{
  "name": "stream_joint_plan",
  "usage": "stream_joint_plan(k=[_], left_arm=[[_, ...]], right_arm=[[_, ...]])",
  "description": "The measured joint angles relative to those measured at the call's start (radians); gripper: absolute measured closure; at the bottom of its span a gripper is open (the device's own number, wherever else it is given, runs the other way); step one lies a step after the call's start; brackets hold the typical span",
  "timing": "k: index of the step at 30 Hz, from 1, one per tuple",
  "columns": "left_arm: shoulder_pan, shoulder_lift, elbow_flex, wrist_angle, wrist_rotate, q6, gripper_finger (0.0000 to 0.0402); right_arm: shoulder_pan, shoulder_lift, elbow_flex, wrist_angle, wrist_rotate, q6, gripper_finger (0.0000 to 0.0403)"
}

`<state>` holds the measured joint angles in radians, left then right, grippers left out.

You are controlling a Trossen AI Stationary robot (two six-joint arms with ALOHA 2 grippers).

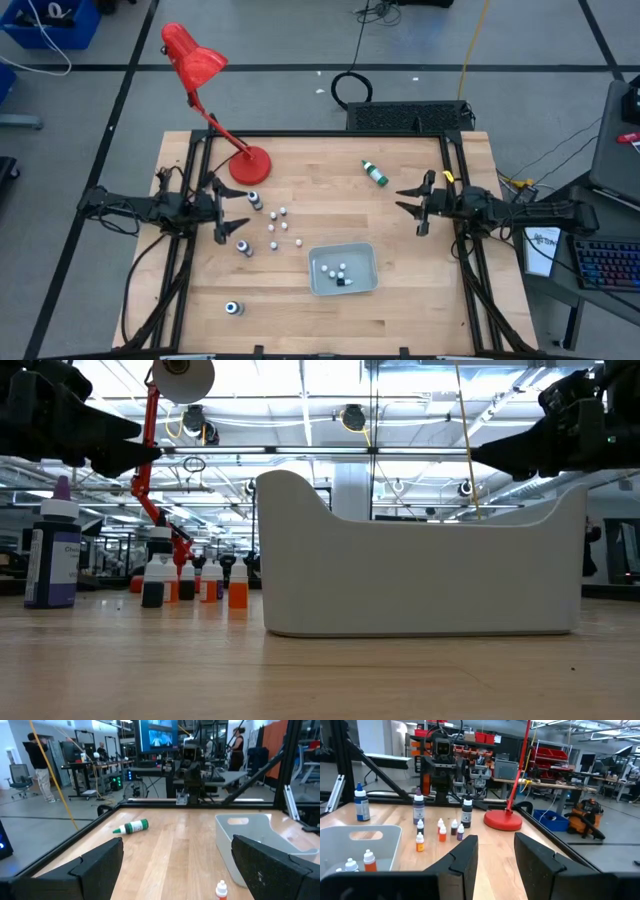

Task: Pick & Place food coloring
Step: Put the small dark blue food coloring bottle into the gray bin

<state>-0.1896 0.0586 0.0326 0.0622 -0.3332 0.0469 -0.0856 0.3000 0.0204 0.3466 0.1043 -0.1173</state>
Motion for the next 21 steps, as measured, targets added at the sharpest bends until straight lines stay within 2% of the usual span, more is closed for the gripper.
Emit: stream_joint_plan(k=[11, 17, 21], left_arm=[[0.000, 0.000, 0.000, 0.065, 0.001, -0.010, 0.0036], [-0.001, 0.000, 0.000, 0.062, 0.025, -0.181, 0.0036], [-0.001, 0.000, 0.000, 0.056, -0.033, -0.152, 0.0036]], right_arm=[[0.000, 0.001, -0.001, 0.000, -0.001, 0.000, 0.0287], [0.000, 0.001, -0.001, 0.000, -0.001, 0.000, 0.0287], [0.000, 0.002, -0.001, 0.000, -0.001, 0.000, 0.0287]])
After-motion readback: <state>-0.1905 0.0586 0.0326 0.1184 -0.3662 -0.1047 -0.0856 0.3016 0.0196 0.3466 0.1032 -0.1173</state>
